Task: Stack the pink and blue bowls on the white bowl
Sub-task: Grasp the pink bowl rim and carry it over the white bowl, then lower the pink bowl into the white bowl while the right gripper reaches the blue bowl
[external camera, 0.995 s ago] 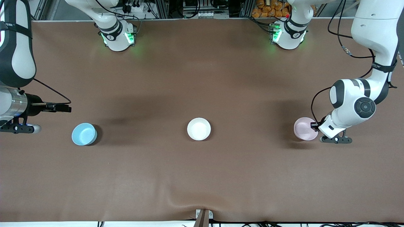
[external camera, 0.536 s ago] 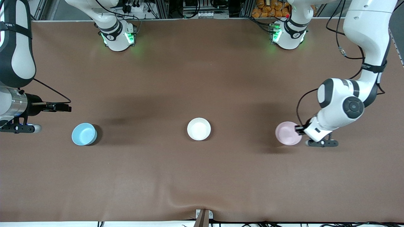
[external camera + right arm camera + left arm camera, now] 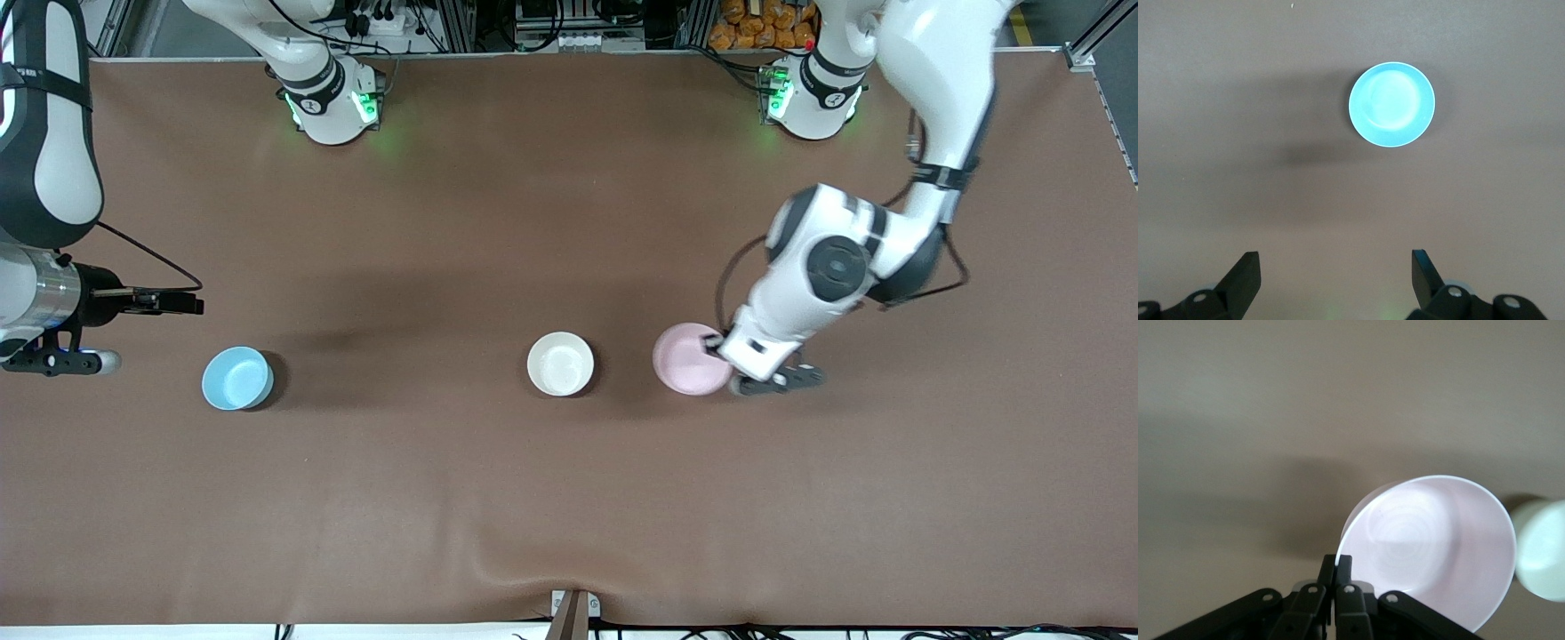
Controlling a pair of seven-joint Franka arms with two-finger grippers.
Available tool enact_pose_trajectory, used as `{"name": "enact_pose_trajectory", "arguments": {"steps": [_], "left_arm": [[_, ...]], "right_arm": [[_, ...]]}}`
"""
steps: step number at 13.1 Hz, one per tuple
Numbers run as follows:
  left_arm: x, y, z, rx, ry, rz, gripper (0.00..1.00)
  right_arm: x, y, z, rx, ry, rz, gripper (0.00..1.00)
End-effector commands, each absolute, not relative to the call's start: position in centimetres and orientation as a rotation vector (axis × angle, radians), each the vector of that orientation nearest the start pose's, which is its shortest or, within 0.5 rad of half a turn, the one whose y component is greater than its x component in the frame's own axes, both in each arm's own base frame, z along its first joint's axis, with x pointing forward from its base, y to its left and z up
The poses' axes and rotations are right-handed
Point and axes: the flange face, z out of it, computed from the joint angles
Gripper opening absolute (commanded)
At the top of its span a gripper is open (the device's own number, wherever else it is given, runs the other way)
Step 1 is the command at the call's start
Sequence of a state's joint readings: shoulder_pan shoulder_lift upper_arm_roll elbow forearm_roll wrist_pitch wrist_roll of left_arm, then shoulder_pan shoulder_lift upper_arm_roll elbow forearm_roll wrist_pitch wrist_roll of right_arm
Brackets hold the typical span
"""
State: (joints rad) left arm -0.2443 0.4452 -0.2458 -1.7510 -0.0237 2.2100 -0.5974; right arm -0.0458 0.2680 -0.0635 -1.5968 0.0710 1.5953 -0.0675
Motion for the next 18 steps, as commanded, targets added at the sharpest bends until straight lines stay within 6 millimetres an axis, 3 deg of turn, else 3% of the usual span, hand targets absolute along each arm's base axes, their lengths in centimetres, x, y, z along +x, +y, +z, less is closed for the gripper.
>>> {"name": "enact_pose_trajectory", "arguments": {"steps": [1, 2, 3, 7, 10, 12, 16, 18], "left_arm": [[58.6, -35.2, 33.1, -3.294, -0.292, 0.108, 0.00], [57.9, -38.0, 32.9, -3.299, -0.314, 0.110, 0.00], [57.9, -39.6, 32.4, -3.301, -0.349, 0.119, 0.00], [57.4, -44.1, 29.8, -3.327, -0.317, 0.131, 0.00], [57.7, -45.0, 28.8, -3.368, -0.327, 0.069, 0.00], [57.2, -46.4, 27.6, -3.394, -0.305, 0.032, 0.00], [56.8, -47.3, 25.7, -3.413, -0.298, 0.002, 0.00], [56.9, -47.1, 26.1, -3.411, -0.279, -0.013, 0.00]], "right_arm": [[60.5, -5.8, 45.8, -3.021, 0.071, 0.402, 1.00], [60.6, -5.7, 45.8, -3.021, 0.069, 0.402, 1.00], [60.6, -5.7, 45.8, -3.021, 0.069, 0.402, 1.00], [60.5, -5.8, 45.8, -3.020, 0.071, 0.402, 1.00], [60.5, -6.3, 45.6, -3.020, 0.085, 0.404, 1.00], [60.8, -7.9, 44.8, -3.016, 0.123, 0.409, 1.00], [62.0, -11.1, 39.8, -3.002, 0.194, 0.508, 1.00], [62.3, -12.0, 38.5, -3.007, 0.215, 0.493, 1.00]]}}
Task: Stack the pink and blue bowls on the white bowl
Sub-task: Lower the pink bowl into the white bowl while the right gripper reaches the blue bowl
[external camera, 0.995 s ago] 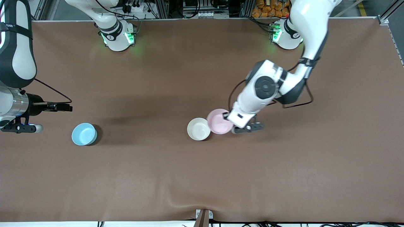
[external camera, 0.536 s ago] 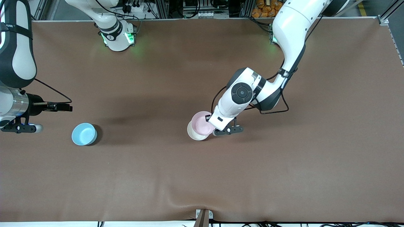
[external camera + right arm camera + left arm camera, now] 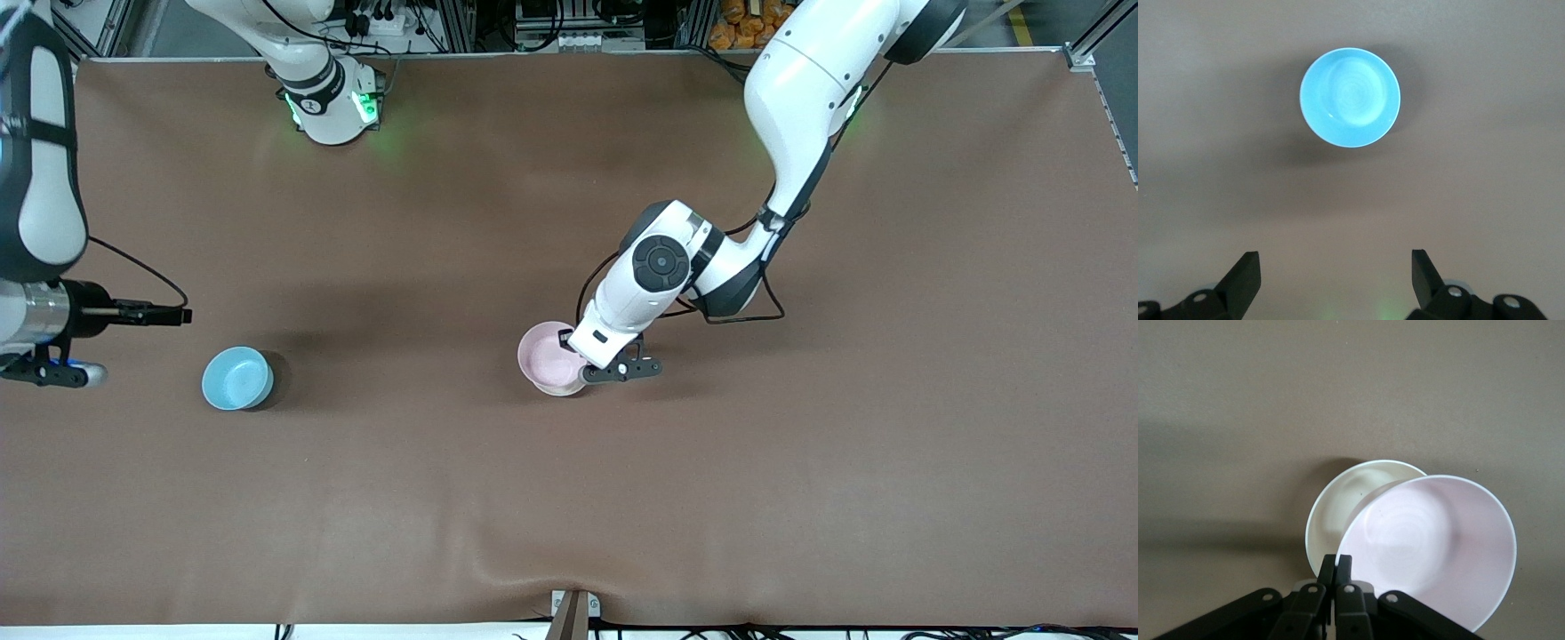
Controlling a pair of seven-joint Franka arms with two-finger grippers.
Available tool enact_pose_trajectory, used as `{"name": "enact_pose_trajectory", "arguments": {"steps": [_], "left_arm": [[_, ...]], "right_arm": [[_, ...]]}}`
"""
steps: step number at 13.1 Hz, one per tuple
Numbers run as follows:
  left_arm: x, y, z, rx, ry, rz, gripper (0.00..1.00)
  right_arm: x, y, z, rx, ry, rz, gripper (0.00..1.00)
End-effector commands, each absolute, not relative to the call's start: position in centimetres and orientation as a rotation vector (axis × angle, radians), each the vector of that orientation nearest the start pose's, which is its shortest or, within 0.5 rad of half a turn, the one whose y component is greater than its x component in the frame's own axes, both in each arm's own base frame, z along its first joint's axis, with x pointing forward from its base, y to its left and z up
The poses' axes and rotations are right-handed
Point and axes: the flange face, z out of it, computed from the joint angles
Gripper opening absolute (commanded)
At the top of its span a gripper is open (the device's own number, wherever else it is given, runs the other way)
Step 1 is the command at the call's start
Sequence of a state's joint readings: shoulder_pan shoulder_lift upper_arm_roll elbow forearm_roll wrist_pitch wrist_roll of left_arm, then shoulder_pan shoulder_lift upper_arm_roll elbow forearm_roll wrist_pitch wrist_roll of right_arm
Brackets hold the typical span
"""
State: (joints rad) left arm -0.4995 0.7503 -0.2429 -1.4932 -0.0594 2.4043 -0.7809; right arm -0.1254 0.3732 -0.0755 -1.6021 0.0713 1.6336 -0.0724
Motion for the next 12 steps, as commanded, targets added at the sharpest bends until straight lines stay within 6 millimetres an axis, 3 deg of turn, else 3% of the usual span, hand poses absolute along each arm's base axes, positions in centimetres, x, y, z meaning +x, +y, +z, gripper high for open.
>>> {"name": "enact_pose_trajectory", "arguments": {"steps": [1, 5, 12], "left_arm": [[57.1, -46.6, 26.0, -3.404, -0.278, -0.009, 0.00], [56.9, -46.7, 25.6, -3.399, -0.253, 0.003, 0.00], [56.8, -46.1, 25.0, -3.384, -0.258, 0.016, 0.00]], "right_arm": [[62.4, -12.1, 37.6, -3.007, 0.219, 0.493, 1.00], [62.2, -12.0, 34.1, -3.001, 0.220, 0.528, 1.00], [60.5, -12.4, 26.9, -3.053, 0.248, 0.344, 1.00]]}}
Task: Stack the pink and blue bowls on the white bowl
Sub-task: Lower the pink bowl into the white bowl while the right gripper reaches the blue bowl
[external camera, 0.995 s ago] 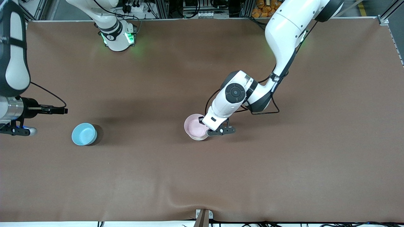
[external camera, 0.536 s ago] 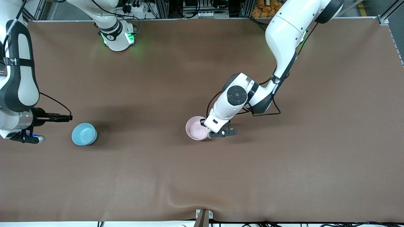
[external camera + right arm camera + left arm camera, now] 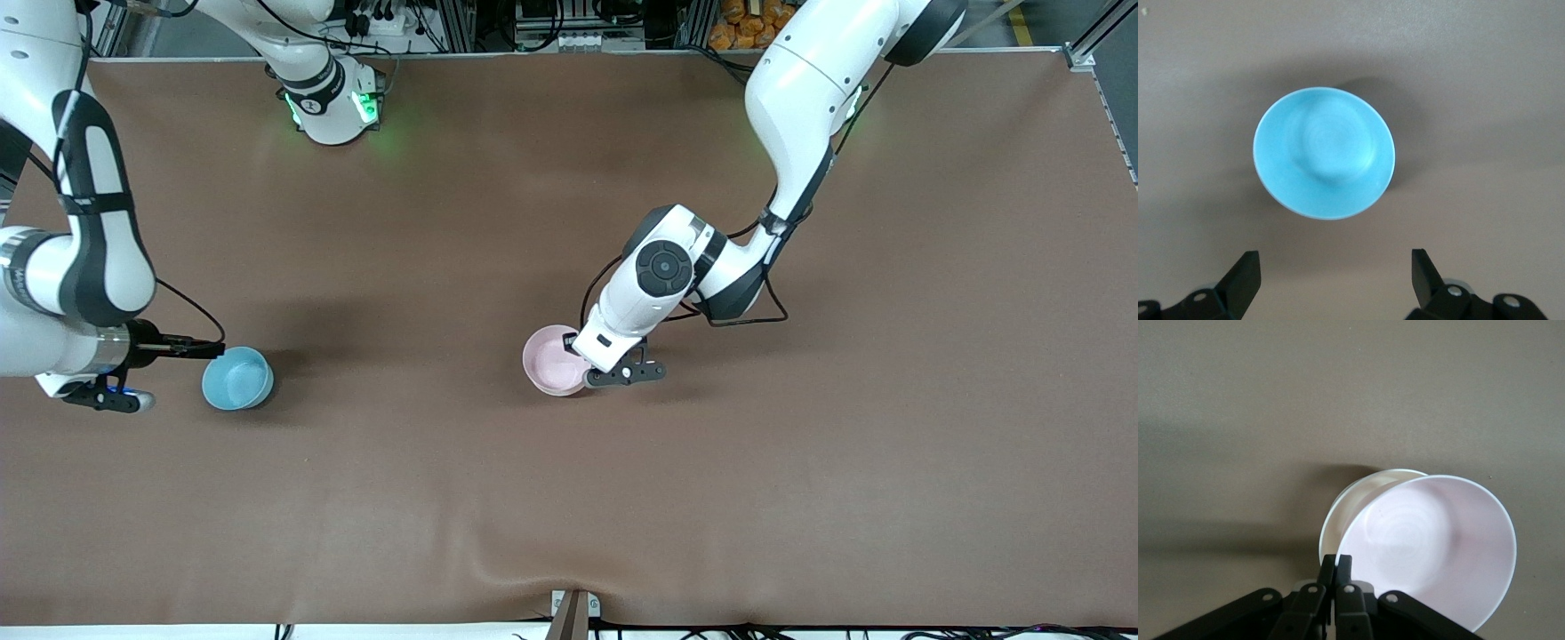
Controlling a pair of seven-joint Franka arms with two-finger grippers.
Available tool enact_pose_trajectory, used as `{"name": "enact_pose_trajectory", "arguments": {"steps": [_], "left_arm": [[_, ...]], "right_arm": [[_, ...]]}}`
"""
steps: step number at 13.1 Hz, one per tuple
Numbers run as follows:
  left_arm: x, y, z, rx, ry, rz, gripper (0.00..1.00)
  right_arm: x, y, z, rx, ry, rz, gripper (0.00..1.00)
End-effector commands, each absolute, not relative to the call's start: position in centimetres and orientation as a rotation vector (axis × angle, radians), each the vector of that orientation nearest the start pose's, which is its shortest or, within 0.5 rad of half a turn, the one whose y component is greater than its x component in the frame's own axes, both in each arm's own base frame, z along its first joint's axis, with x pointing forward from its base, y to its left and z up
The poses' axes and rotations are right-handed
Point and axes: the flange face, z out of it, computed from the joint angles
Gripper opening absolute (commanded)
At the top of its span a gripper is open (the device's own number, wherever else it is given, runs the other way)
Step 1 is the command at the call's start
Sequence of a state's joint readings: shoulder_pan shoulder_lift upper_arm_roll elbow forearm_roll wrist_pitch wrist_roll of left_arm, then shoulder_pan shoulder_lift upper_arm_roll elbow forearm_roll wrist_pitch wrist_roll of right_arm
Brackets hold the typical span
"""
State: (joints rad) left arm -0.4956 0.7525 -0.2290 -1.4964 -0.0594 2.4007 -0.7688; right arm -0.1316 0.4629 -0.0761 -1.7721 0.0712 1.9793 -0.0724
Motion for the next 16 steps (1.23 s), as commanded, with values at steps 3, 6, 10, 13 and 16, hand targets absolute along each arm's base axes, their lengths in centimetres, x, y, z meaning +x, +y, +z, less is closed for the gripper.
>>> {"name": "enact_pose_trajectory", "arguments": {"steps": [3, 6, 10, 13, 16], "left_arm": [[56.7, -46.3, 24.5, -3.383, -0.242, 0.023, 0.00], [56.5, -46.4, 23.9, -3.377, -0.242, 0.035, 0.00], [56.4, -46.4, 22.6, -3.375, -0.244, 0.049, 0.00], [56.1, -46.7, 21.6, -3.370, -0.245, 0.065, 0.14], [56.1, -46.9, 22.4, -3.378, -0.265, 0.054, 1.00]], "right_arm": [[60.5, -13.4, 23.8, -3.061, 0.260, 0.317, 1.00], [60.1, -14.8, 21.3, -3.060, 0.220, 0.316, 1.00], [59.8, -15.2, 19.5, -3.054, 0.197, 0.335, 1.00], [59.9, -15.3, 19.3, -3.053, 0.201, 0.335, 0.85], [60.4, -15.6, 19.6, -3.063, 0.213, 0.275, 0.76]]}}
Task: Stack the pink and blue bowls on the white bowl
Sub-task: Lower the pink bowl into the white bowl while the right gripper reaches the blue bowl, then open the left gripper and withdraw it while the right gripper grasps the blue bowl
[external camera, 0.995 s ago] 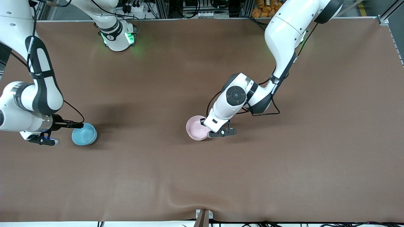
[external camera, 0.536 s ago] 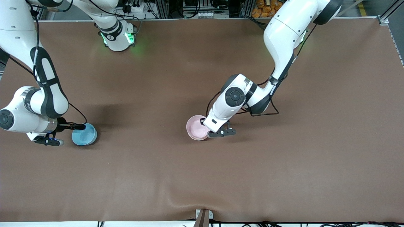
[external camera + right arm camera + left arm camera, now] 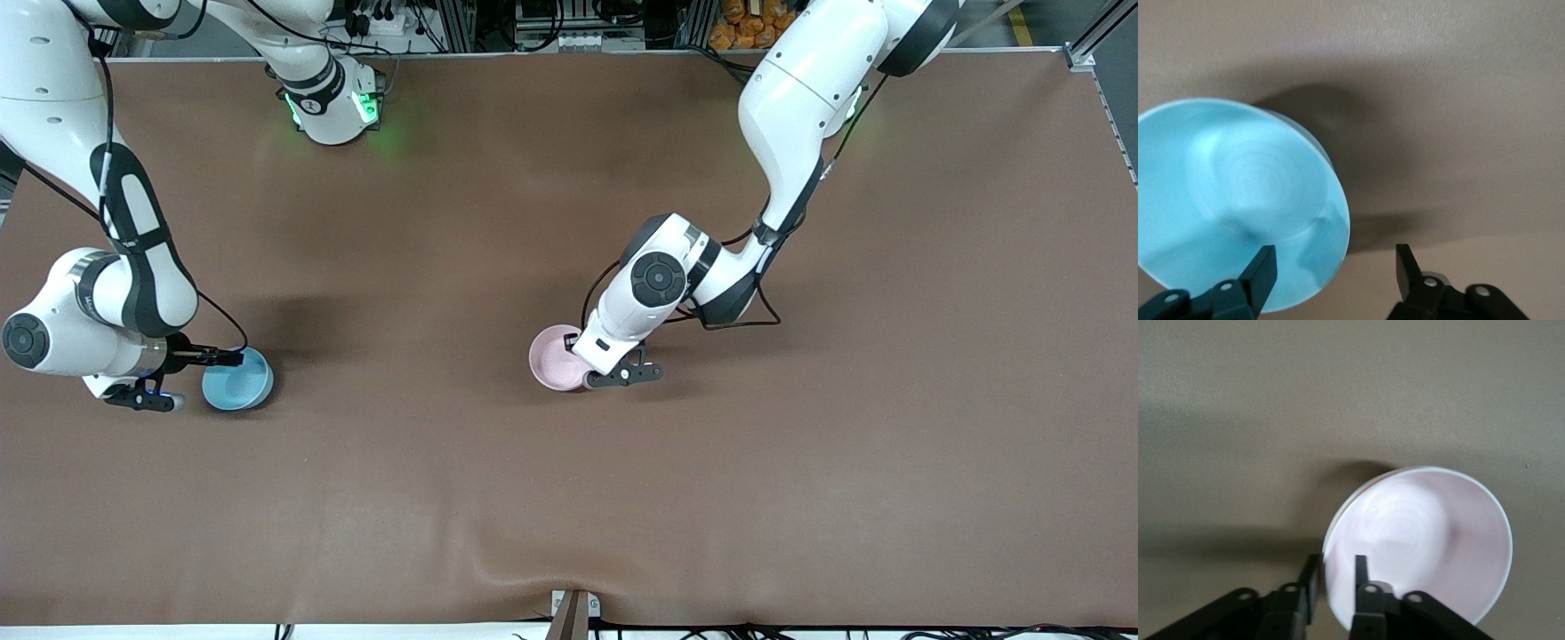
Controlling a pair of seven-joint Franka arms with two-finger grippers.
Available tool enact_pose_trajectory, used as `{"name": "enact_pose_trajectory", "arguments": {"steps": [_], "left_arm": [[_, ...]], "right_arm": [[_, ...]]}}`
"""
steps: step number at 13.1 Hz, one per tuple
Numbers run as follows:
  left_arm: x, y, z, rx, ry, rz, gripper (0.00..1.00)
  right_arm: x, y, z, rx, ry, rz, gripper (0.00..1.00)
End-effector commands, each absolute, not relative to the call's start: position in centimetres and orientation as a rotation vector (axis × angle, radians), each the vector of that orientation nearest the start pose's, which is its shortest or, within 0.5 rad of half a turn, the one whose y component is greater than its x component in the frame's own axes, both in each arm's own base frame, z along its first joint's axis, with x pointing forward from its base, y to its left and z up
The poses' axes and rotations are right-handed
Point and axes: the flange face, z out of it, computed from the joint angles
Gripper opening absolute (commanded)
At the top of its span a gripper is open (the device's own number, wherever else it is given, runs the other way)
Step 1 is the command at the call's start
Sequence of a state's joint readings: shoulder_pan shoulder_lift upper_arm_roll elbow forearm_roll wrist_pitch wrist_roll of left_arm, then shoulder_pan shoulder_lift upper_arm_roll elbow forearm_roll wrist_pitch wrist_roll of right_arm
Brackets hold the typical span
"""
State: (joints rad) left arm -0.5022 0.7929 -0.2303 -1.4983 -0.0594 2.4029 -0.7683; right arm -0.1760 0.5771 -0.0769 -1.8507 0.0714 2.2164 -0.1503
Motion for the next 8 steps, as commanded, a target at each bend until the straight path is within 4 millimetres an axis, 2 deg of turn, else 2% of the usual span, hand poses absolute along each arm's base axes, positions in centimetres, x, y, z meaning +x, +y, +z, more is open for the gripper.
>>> {"name": "enact_pose_trajectory", "arguments": {"steps": [1, 3, 4, 5, 6, 7, 8], "left_arm": [[56.6, -46.6, 23.3, -3.383, -0.272, 0.030, 1.00], [57.2, -46.1, 25.0, -3.388, -0.281, 0.011, 1.00], [57.3, -46.0, 26.1, -3.387, -0.277, 0.006, 1.00], [57.5, -45.5, 27.8, -3.379, -0.277, 0.010, 1.00], [58.1, -44.3, 29.7, -3.368, -0.290, 0.010, 1.00], [58.7, -43.0, 31.6, -3.357, -0.299, 0.000, 1.00], [59.4, -41.5, 33.6, -3.345, -0.305, -0.018, 1.00]], "right_arm": [[60.6, -15.6, 19.6, -3.062, 0.220, 0.264, 0.73], [61.1, -15.7, 19.1, -3.074, 0.226, 0.220, 0.59], [61.2, -15.6, 19.1, -3.074, 0.233, 0.217, 0.44], [61.2, -15.6, 19.1, -3.072, 0.239, 0.217, 0.24], [61.1, -15.6, 19.0, -3.054, 0.264, 0.212, 0.09], [61.2, -15.6, 19.0, -3.035, 0.287, 0.203, 0.00], [61.1, -15.6, 18.9, -3.028, 0.297, 0.203, 0.00]]}}
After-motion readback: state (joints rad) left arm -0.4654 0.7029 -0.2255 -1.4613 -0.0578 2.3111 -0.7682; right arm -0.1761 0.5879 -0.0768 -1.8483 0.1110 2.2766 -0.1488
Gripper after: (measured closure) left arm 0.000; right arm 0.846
